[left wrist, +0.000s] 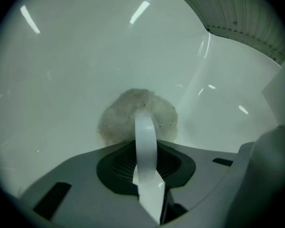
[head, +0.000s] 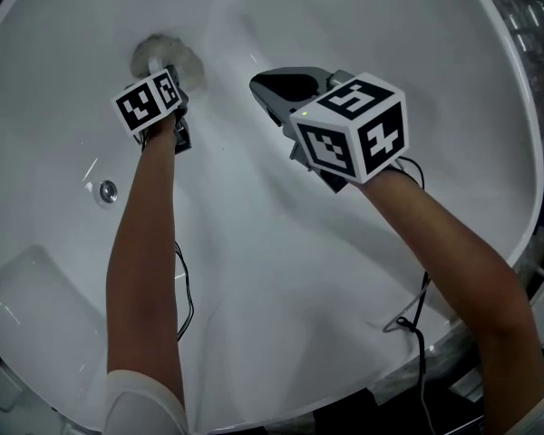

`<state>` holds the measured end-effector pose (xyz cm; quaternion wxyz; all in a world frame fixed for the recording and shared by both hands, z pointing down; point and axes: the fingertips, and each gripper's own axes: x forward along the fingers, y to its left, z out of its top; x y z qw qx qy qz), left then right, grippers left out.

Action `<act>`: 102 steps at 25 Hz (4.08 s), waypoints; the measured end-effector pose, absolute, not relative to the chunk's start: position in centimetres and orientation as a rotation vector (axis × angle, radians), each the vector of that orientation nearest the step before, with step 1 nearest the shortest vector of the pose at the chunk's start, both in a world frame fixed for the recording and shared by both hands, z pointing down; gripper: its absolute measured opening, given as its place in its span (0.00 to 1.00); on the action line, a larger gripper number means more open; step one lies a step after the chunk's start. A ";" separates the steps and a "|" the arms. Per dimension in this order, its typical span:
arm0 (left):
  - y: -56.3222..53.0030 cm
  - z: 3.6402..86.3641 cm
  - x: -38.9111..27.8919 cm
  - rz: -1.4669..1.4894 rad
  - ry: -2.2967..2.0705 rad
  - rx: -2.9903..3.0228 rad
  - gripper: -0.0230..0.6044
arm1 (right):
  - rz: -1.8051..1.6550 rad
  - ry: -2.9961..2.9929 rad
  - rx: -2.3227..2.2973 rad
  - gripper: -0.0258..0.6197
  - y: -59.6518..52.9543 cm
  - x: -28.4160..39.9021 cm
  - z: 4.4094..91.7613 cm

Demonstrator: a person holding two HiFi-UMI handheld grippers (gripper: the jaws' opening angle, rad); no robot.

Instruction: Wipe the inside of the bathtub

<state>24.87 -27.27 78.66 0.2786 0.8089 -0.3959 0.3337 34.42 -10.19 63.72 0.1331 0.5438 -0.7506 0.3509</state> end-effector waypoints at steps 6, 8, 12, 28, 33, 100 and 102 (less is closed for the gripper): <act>-26.7 77.7 31.0 0.982 -0.939 2.265 0.19 | 1.053 -2.150 1.664 0.07 -9.6 37.6 63.2; -26.5 77.6 32.3 1.001 -0.918 2.279 0.19 | 1.062 -2.152 1.675 0.07 -9.6 37.9 63.0; -26.5 76.9 33.5 1.016 -0.882 2.304 0.19 | 1.037 -2.150 1.648 0.07 -9.6 37.7 63.2; -19.4 64.4 28.8 0.926 -0.750 2.313 0.19 | 1.087 -2.165 1.672 0.07 -9.6 34.0 55.3; -18.8 58.1 24.3 0.915 -0.794 2.316 0.19 | 0.982 -2.189 1.581 0.07 -9.4 31.0 51.1; 28.1 3.2 -17.5 0.520 -1.162 2.555 0.19 | 0.653 -2.535 1.570 0.07 29.4 1.9 3.4; 29.1 3.4 -16.7 0.525 -1.173 2.554 0.19 | 0.649 -2.546 1.561 0.07 30.2 2.6 3.5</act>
